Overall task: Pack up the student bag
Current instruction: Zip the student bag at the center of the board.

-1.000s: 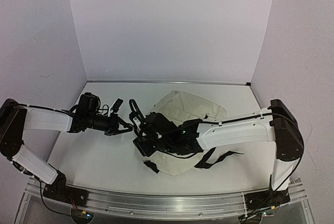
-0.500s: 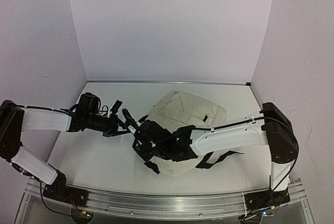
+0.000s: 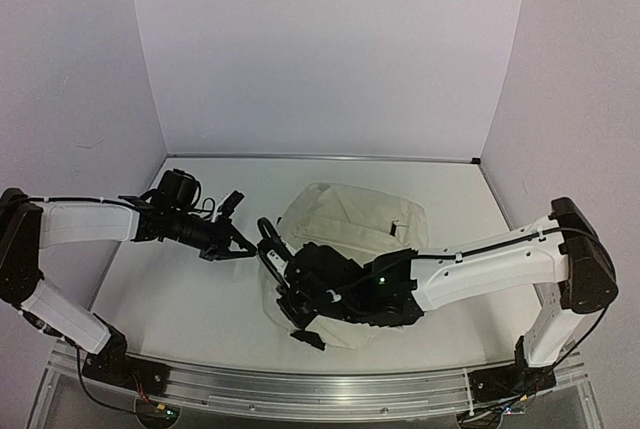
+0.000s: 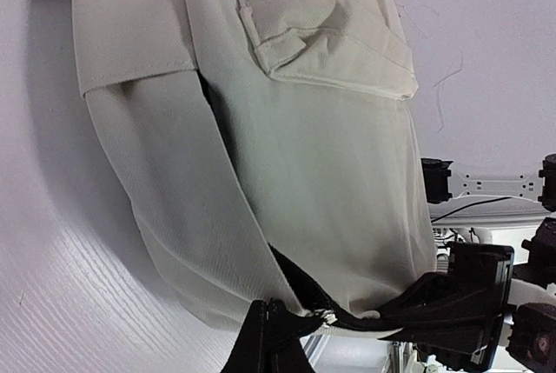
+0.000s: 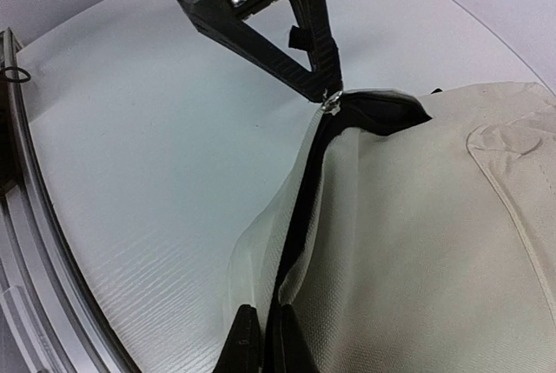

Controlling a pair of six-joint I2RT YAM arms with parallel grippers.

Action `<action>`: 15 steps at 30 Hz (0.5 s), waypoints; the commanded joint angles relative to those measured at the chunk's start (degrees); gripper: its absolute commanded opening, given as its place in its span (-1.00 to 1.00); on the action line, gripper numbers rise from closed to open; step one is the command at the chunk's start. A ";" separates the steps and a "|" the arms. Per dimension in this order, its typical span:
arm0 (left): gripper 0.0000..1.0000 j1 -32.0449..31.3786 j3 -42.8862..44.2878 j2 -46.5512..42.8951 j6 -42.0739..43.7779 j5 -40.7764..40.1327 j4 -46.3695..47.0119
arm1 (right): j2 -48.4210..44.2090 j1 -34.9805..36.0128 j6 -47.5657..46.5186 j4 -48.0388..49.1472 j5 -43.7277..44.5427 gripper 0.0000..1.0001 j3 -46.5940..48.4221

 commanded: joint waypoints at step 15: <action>-1.00 2.20 8.13 7.09 3.35 -8.69 1.40 | -13.42 7.99 7.10 -4.86 -3.41 -1.00 -1.50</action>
